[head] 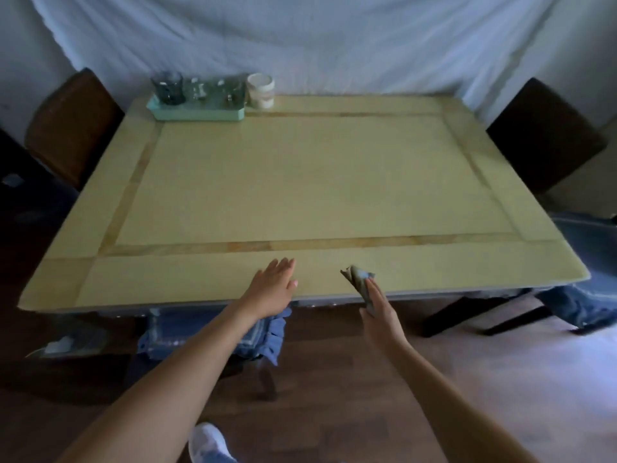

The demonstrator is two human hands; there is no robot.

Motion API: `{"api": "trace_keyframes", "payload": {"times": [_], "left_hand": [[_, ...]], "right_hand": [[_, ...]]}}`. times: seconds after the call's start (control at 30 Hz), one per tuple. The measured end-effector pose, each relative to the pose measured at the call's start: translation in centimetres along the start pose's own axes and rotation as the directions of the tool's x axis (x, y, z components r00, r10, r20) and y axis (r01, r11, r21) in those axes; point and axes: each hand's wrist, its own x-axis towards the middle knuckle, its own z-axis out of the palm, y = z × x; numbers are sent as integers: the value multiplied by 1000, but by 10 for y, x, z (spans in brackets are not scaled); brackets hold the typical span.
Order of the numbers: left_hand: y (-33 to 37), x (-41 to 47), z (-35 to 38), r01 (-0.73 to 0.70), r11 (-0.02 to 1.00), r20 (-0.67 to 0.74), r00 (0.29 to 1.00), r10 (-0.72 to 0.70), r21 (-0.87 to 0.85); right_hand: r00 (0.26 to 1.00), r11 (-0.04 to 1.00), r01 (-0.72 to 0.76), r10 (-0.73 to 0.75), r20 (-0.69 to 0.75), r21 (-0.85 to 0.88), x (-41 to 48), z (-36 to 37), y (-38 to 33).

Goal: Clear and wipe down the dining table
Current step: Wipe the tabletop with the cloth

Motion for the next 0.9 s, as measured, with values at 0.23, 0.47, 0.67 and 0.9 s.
{"api": "trace_keyframes", "payload": {"times": [0.23,0.47,0.67,0.9], "left_hand": [[138,21,24,-135,990,2,991,135,51],[254,53,38,-284,952,33,959,282,116],[320,108,41,-331,937,59,944,326,110],[386,206,38,-292,954,55,956,289,67]], "right_hand": [[992,999,-46,49,-117,27,-41,-108,59],[958,993,-101,113,-265,60,-47,-198,111],[940,991,-123,130,-316,43,-12,-255,152],[961,987,-160,148,-232,-33,76,-330,199]]}}
